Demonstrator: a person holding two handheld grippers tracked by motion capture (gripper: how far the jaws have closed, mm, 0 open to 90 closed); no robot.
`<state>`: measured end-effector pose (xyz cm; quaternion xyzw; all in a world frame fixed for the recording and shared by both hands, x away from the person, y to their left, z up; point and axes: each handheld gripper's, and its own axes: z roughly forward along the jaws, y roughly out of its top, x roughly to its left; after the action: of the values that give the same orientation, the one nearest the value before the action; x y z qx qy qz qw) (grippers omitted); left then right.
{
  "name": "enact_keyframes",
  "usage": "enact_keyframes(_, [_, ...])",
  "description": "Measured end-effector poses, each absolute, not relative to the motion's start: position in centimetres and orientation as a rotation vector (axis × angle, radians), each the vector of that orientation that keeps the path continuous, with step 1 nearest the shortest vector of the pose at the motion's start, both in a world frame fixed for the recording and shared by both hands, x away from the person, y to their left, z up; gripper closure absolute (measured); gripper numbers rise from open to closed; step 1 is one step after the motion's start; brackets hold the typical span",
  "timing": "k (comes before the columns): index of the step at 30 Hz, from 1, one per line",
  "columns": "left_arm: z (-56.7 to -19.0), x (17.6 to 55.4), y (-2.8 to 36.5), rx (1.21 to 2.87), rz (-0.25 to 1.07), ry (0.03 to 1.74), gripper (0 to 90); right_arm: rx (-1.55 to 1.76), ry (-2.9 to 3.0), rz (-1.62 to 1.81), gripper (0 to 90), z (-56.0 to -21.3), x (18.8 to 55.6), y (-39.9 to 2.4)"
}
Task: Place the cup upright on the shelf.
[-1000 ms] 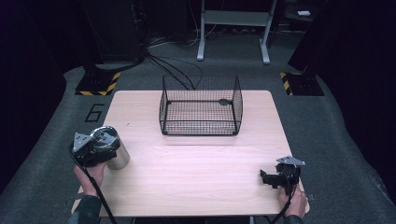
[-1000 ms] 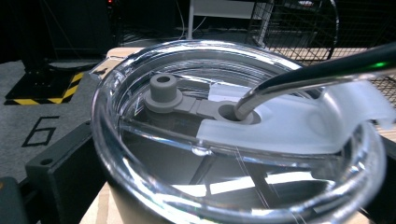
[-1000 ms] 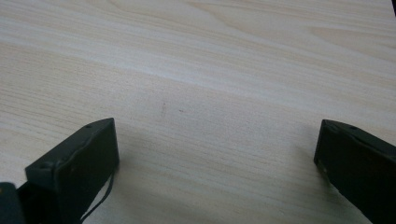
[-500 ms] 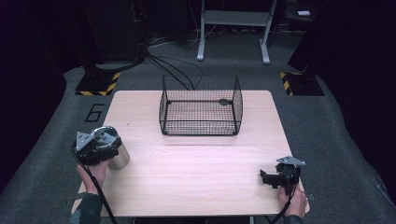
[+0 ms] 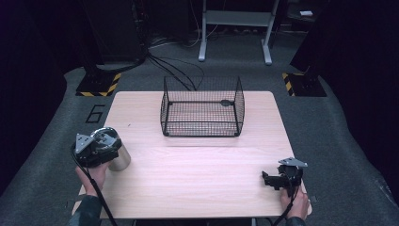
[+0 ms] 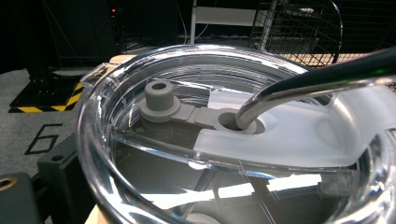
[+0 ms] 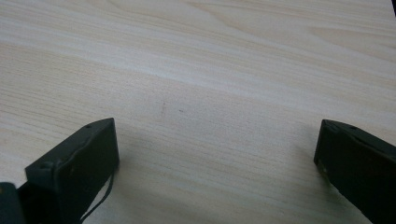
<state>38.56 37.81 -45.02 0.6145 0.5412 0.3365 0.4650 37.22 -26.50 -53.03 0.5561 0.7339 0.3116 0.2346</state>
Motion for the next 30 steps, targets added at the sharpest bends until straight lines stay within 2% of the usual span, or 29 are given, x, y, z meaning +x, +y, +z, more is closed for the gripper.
enact_keyframes(11, [-44.0, 38.1, 37.6, 1.527, 0.825, 1.299, 3.2, 1.526, 2.014, 0.855, 0.0, -53.0, 37.2, -26.5])
enact_keyframes(30, [-41.9, 38.1, 35.0, 1.570, 0.806, 1.185, 3.2, 1.525, 2.013, 0.856, 0.0, -53.0, 37.2, -26.5])
